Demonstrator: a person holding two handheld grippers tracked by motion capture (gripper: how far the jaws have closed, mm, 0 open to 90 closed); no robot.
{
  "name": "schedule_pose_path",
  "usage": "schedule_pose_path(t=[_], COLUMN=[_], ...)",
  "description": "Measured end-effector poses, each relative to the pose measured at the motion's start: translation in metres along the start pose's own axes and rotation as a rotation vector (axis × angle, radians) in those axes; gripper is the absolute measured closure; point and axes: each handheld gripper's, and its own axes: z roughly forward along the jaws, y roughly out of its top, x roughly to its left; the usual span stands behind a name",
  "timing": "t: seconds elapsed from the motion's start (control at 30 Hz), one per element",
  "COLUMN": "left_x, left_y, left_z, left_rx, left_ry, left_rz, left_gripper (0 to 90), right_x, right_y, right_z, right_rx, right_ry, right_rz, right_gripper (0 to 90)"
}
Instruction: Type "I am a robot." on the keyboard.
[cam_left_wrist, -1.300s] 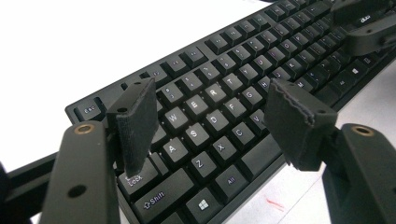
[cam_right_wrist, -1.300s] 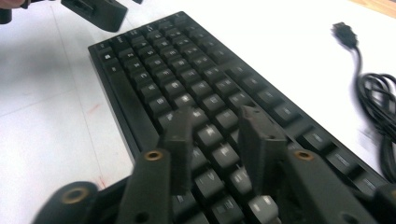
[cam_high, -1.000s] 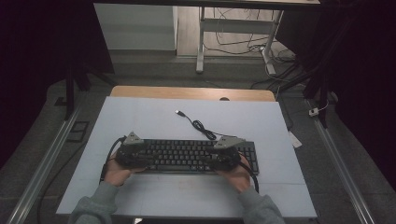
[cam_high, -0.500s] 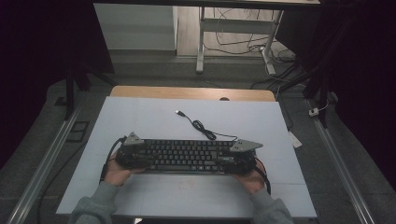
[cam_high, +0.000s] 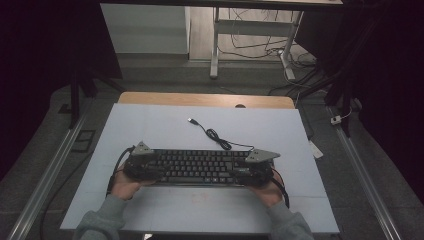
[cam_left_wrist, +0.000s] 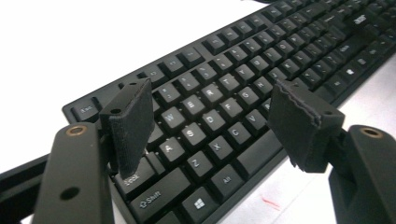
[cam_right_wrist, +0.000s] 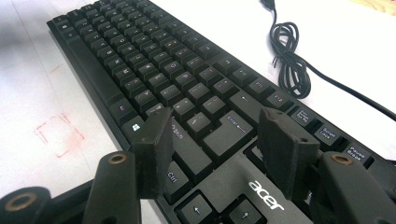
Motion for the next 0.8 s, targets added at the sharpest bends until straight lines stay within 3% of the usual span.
schedule_pose_path(t=[0.23, 0.47, 0.67, 0.8], left_x=[-0.014, -0.031, -0.037, -0.038], left_y=[0.004, 0.005, 0.003, 0.002], left_z=[-0.001, 0.005, 0.012, 0.017], left_rx=[-0.008, 0.024, 0.054, 0.095], left_ry=[-0.054, -0.099, -0.103, -0.136], left_rz=[0.074, 0.166, 0.183, 0.201], left_gripper=[37.3, 48.4, 67.7, 85.2], right_x=[0.000, 0.001, 0.001, 0.001], right_y=[0.000, 0.000, 0.000, 0.000], right_z=[0.001, 0.003, 0.003, 0.004], right_rx=[0.002, 0.008, 0.012, 0.013], right_ry=[0.008, 0.012, 0.012, 0.012], right_rz=[0.000, -0.005, -0.006, -0.007], right_gripper=[45.6, 45.5, 45.5, 45.5])
